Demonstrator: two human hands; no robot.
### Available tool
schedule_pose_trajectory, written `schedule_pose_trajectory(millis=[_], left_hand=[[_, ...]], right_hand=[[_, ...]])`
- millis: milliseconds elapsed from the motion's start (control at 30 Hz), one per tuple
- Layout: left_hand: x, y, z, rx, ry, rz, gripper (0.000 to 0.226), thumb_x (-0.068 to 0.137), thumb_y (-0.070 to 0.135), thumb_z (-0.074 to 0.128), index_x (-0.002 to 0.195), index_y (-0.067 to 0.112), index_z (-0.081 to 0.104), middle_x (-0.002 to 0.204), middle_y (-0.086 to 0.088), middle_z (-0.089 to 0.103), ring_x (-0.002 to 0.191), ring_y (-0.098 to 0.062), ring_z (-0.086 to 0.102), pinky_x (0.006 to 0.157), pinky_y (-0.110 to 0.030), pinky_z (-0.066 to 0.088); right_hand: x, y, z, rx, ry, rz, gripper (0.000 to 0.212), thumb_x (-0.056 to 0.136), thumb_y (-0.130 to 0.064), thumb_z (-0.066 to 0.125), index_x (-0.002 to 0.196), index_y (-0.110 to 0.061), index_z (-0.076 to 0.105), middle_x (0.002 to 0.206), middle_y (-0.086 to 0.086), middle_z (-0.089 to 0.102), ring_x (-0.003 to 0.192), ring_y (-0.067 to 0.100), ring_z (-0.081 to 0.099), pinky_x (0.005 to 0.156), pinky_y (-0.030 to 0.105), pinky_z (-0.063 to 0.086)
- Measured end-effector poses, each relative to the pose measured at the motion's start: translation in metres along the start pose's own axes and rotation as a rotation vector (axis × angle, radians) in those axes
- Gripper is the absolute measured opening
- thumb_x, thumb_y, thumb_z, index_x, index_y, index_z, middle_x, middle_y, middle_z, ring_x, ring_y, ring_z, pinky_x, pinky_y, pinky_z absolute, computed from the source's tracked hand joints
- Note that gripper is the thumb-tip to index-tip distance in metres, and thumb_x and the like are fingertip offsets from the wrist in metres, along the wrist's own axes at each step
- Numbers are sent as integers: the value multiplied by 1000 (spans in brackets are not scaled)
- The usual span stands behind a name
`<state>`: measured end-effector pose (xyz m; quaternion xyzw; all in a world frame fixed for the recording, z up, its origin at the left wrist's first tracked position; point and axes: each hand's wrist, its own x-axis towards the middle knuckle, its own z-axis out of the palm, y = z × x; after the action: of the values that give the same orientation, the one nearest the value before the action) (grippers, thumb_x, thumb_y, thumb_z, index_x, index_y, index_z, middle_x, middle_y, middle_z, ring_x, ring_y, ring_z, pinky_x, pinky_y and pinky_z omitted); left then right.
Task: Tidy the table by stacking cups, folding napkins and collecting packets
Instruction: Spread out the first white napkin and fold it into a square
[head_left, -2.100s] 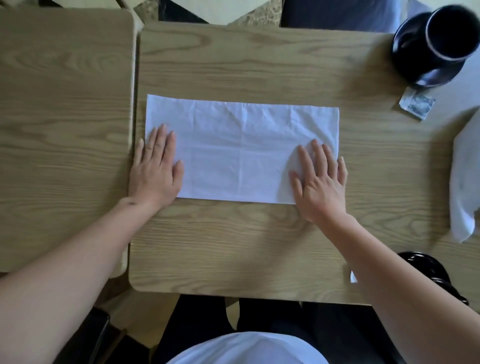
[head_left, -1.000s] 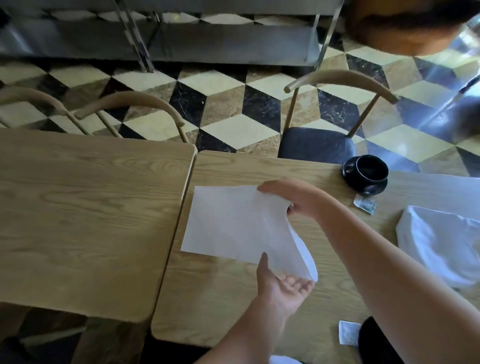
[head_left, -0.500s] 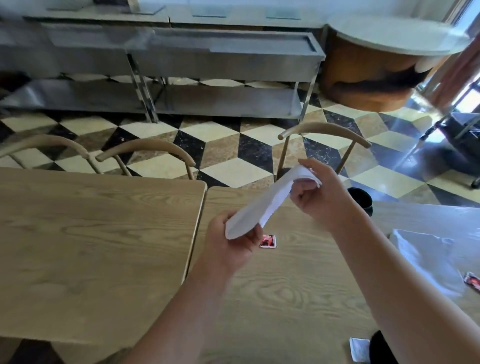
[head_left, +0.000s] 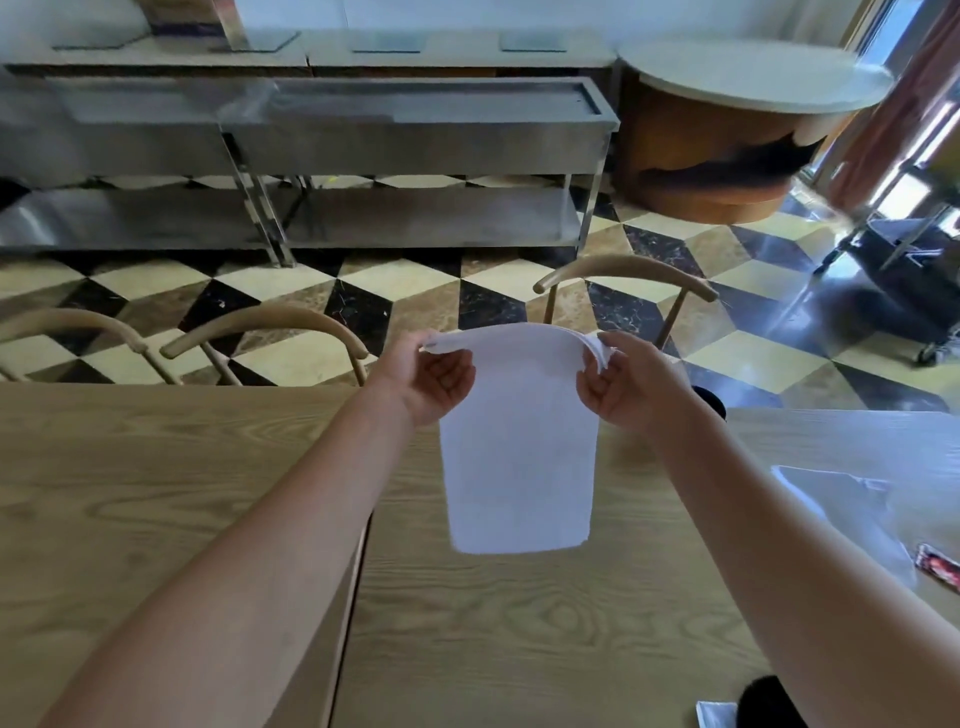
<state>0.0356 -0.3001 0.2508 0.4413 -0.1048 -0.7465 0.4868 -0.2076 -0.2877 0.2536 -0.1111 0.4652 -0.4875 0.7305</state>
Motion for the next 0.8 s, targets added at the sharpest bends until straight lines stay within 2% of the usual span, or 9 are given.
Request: schedule_pose_trajectory(millis=[100, 233, 367, 467, 567, 600, 700, 800], left_hand=[[9, 9, 8, 62, -24, 18, 15, 89, 10, 53, 79, 5, 63, 71, -9, 64, 58, -18, 65, 59, -28, 57], [5, 14, 7, 100, -54, 66, 11, 89, 10, 57, 79, 6, 61, 66, -8, 61, 58, -18, 62, 58, -28, 57], [-11, -15, -24, 157, -26, 70, 5, 90, 12, 60, 88, 7, 62, 66, -8, 63, 58, -18, 63, 55, -30, 58], [-26, -65, -72, 248, 59, -26, 6, 90, 13, 62, 94, 9, 64, 70, -7, 65, 58, -17, 62, 51, -28, 57], [-48, -124, -126, 333, 131, -142, 5, 89, 9, 64, 93, 8, 67, 75, -9, 67, 59, -18, 61, 48, -26, 56], [-58, -143, -143, 375, 145, -183, 3, 88, 8, 65, 89, 8, 68, 74, -9, 67, 57, -18, 62, 48, -26, 54], [-87, -192, -192, 489, 154, -348, 16, 85, 3, 68, 71, 10, 69, 67, -9, 68, 55, -18, 63, 49, -24, 50], [-106, -224, -222, 550, 213, -473, 15, 84, -3, 68, 74, 8, 63, 62, -8, 65, 57, -20, 58, 52, -25, 46]], right_hand=[[9, -11, 2, -34, -38, -41, 5, 94, -12, 62, 91, -8, 63, 70, 5, 66, 47, 11, 62, 54, 23, 56], [8, -15, -1, -31, -49, -87, 3, 93, -12, 65, 93, -10, 64, 71, 4, 64, 48, 11, 62, 54, 23, 57], [-8, 22, -30, -71, -47, -67, 6, 94, -9, 65, 89, -11, 63, 70, 1, 66, 54, 11, 64, 54, 23, 55], [-24, 80, -76, -97, 32, 20, 7, 91, -7, 67, 93, -13, 63, 80, 2, 66, 63, 13, 62, 57, 25, 54], [-44, 146, -126, -185, 166, 114, 10, 91, -8, 67, 84, -14, 63, 78, 3, 65, 62, 13, 62, 56, 25, 54], [-50, 166, -142, -228, 216, 150, 10, 92, -8, 66, 84, -14, 64, 79, 4, 62, 62, 14, 61, 55, 25, 54], [-71, 219, -183, -317, 313, 279, 3, 92, -9, 68, 94, -8, 67, 84, 9, 59, 64, 17, 59, 49, 24, 54], [-89, 254, -209, -391, 381, 377, 10, 89, -7, 71, 81, -9, 64, 65, 4, 53, 54, 17, 53, 46, 25, 52]])
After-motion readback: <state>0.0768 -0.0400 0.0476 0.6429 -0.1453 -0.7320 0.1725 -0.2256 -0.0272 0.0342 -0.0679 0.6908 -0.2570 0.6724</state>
